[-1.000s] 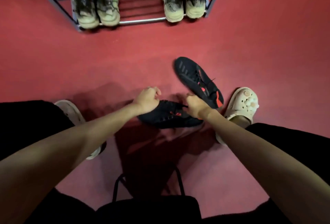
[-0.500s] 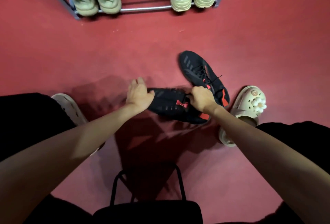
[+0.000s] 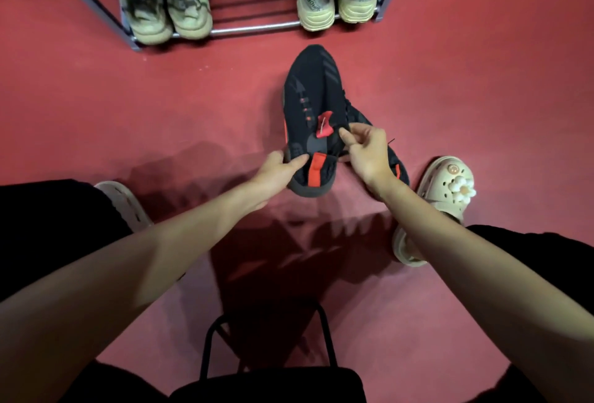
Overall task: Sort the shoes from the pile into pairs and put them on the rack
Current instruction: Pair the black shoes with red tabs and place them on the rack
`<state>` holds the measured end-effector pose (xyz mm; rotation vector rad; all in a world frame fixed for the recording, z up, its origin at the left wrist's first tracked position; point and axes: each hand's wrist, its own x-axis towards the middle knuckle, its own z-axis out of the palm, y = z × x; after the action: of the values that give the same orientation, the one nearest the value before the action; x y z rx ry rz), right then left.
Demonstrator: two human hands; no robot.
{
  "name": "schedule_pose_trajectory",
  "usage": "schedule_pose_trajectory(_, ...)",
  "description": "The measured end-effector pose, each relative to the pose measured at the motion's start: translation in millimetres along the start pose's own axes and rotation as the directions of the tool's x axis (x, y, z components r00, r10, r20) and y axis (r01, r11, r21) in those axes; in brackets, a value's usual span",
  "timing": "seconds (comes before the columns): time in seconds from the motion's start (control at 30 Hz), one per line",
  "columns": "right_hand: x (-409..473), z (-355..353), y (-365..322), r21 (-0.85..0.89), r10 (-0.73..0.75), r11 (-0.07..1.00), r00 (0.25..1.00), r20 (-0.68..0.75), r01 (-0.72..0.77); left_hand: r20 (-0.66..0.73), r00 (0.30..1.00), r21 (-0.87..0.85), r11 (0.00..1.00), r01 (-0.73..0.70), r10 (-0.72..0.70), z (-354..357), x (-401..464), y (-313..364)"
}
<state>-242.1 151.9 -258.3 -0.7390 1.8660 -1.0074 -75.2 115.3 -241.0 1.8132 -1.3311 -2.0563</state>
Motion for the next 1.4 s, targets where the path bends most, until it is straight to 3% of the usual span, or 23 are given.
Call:
schedule_pose_trajectory(0.1,-2.0,-6.5,-1.4,-0.008,-0.01,1.0,0.999,0.04,0.01,-0.079,0.995,0.113,0.993,-0.045,0.054,2.2,9.5,-4.6)
schedule_pose_trajectory(0.2,-4.6,-18.4,10.7,-0.207,-0.034,0.978,0.998,-0.044,0.024,-0.095,0.993,0.17,0.984,-0.046,0.063,2.5,12.4,-7.8)
schedule_pose_trajectory(0.3,-3.8,-36.3,35.3,-0.571,-0.106,0.819,0.993,-0.056,0.055,-0.107,0.991,0.191,0.98,-0.062,0.084,2.2,11.2,-8.3)
schedule_pose_trajectory(0.37,-1.6,-45.1,52.4,-0.739,-0.012,0.674,1.0,-0.027,-0.012,-0.117,0.989,0.19,0.979,-0.07,0.093,1.5,11.5,-8.0)
schedule_pose_trajectory(0.5,-1.2,-46.4,74.5,-0.81,0.245,0.559,0.968,-0.045,-0.179,-0.133,0.984,0.163,0.982,-0.092,0.115,1.9,11.7,-2.7)
schedule_pose_trajectory(0.67,0.7,-39.0,71.9,-0.876,0.235,0.446,0.968,-0.082,-0.183,-0.16,0.982,0.131,0.988,-0.076,0.097,1.2,11.5,0.9)
schedule_pose_trajectory(0.8,-5.7,-42.1,59.1,-0.884,0.21,0.443,0.976,-0.058,-0.147,-0.215,0.974,0.109,0.993,-0.045,0.068,-0.7,4.5,7.4)
schedule_pose_trajectory(0.93,-18.7,-45.3,29.4,-0.906,0.049,0.423,0.999,0.007,-0.015,-0.259,0.964,0.092,0.995,-0.032,0.055,-10.3,-9.1,15.0)
schedule_pose_trajectory(1.1,-31.6,-45.5,-28.9,-0.922,-0.078,0.385,0.997,0.001,0.031,-0.329,0.94,0.104,0.993,-0.063,0.094,-33.3,-38.5,31.5)
schedule_pose_trajectory(1.4,-80.9,-40.9,-140.3,-0.764,-0.155,0.645,0.973,-0.172,-0.033,-0.329,0.886,0.165,0.943,-0.288,0.328,-93.7,-116.1,80.5)
